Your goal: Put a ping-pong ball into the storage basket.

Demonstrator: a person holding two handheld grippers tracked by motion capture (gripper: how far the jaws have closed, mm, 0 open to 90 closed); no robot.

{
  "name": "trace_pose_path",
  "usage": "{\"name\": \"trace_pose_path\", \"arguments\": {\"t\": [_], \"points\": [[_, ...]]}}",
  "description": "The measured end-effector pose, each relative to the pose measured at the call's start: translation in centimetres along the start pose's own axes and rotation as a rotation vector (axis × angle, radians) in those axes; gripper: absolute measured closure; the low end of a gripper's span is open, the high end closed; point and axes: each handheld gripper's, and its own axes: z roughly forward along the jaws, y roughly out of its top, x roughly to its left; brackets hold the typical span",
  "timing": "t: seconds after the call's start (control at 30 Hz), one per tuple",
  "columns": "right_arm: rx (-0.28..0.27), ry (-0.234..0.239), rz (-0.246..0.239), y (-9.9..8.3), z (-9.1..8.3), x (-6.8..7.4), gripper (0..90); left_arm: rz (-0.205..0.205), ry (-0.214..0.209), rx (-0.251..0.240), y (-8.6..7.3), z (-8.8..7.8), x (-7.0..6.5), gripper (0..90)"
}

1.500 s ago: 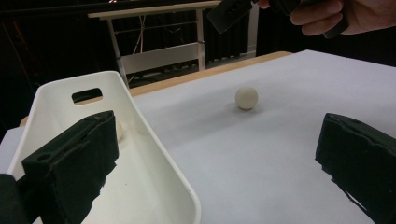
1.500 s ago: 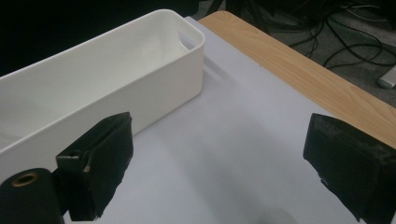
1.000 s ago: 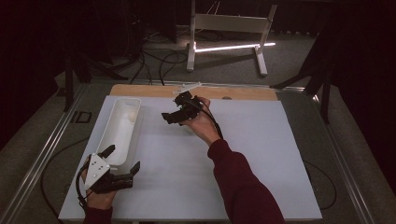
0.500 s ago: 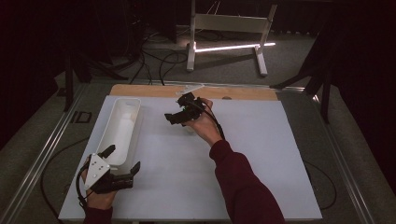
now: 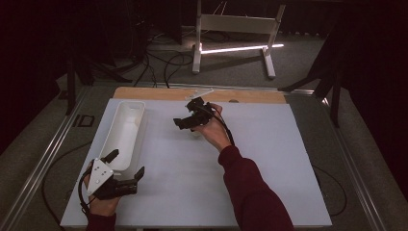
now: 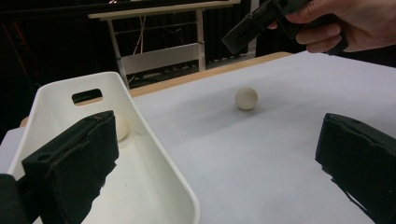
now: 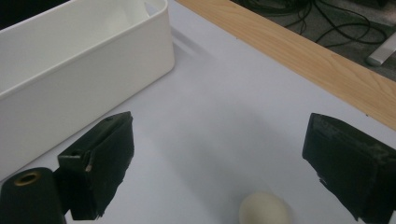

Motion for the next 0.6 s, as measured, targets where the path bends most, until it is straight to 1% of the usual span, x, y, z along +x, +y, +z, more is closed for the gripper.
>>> {"name": "trace_pose_path", "arguments": {"t": [0.13,0.3,0.6], "points": [[0.005,0.001,0.002,-0.21,0.05,-0.2,8.5,0.001,-0.001,0.001,0.0,0.0,-0.02,0.2],[0.028,-0.009,0.021,-0.53,0.29,-0.46,8.3,0.002,-0.001,0.002,0.0,0.01,-0.02,0.2],[0.049,-0.012,0.031,-1.03,0.47,-0.82,8.3,0.002,-0.002,0.003,0.0,0.02,-0.02,0.2]]}}
